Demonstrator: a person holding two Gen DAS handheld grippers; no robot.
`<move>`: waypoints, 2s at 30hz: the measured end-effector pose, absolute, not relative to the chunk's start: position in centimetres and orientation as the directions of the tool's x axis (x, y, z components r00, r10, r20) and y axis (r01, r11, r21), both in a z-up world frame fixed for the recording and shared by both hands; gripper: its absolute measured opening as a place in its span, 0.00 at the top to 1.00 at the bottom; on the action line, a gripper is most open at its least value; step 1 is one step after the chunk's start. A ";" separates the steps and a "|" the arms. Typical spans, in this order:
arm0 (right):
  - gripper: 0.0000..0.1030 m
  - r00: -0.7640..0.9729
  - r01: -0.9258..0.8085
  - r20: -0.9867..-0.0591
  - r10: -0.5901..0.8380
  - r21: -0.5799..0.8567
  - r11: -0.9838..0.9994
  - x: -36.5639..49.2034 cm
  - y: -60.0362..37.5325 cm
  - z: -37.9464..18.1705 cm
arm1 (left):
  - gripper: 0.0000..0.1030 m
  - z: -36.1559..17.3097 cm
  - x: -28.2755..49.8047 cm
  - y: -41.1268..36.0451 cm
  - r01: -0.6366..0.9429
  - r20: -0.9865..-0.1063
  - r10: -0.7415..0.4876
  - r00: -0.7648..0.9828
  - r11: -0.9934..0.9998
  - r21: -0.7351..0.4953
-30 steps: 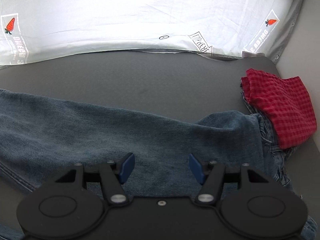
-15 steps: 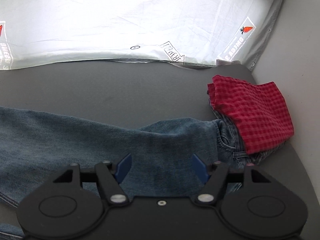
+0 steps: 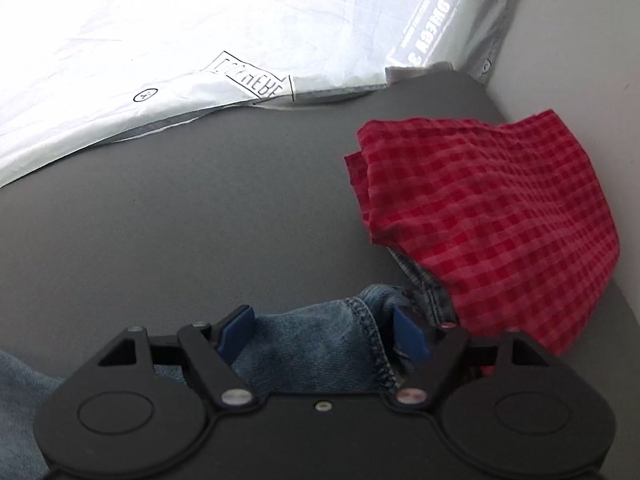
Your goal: Fold clothes
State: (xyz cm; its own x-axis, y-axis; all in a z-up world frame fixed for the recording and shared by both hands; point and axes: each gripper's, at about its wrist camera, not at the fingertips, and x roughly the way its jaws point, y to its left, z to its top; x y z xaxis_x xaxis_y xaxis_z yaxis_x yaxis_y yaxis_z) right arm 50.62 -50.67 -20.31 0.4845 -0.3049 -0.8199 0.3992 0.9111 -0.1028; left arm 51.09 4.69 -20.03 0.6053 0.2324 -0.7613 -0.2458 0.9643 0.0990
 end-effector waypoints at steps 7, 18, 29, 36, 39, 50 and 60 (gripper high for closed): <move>0.32 0.351 0.350 -0.883 -0.312 -0.185 0.918 52.1 -48.7 -22.0 | 0.27 -22.3 52.4 4.0 -0.218 -0.782 0.197 0.591 0.973 0.080; 0.70 0.366 0.486 -0.870 -0.330 -0.124 0.865 51.7 -49.2 -21.1 | 0.19 -23.0 51.3 3.1 -0.227 -0.796 0.175 0.580 0.973 0.048; 0.79 0.426 0.555 -0.783 -0.453 -0.169 0.814 52.0 -50.9 -21.1 | 0.05 -23.4 51.1 4.0 -0.233 -0.784 0.178 0.595 0.972 0.043; 0.19 0.565 0.391 -0.648 -0.512 -0.336 0.857 46.4 -46.8 -17.5 | 0.05 -19.7 46.9 6.3 -0.315 -0.770 0.221 0.599 0.949 0.028; 0.17 0.602 0.348 -0.619 -0.505 -0.366 0.863 42.6 -44.9 -15.9 | 0.05 -17.8 42.5 7.8 -0.341 -0.749 0.251 0.613 0.939 0.035; 0.09 0.508 0.282 -0.767 -0.391 -0.281 0.918 26.3 -38.3 -17.6 | 0.05 -18.9 26.4 13.5 -0.444 -0.817 0.276 0.506 0.895 0.027; 0.07 0.536 0.101 -0.807 -0.250 -0.233 0.967 24.2 -29.9 -17.8 | 0.05 -16.9 24.2 17.0 -0.415 -0.782 0.217 0.584 0.908 -0.058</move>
State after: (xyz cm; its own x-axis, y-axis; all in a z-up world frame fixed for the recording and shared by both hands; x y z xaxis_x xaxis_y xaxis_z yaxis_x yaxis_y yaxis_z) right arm 24.25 -29.87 -17.77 0.5356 -0.2501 -0.8066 0.1011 0.9673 -0.2328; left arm 24.18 17.03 -16.89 0.5842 0.2173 -0.7819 -0.4152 0.9079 -0.0578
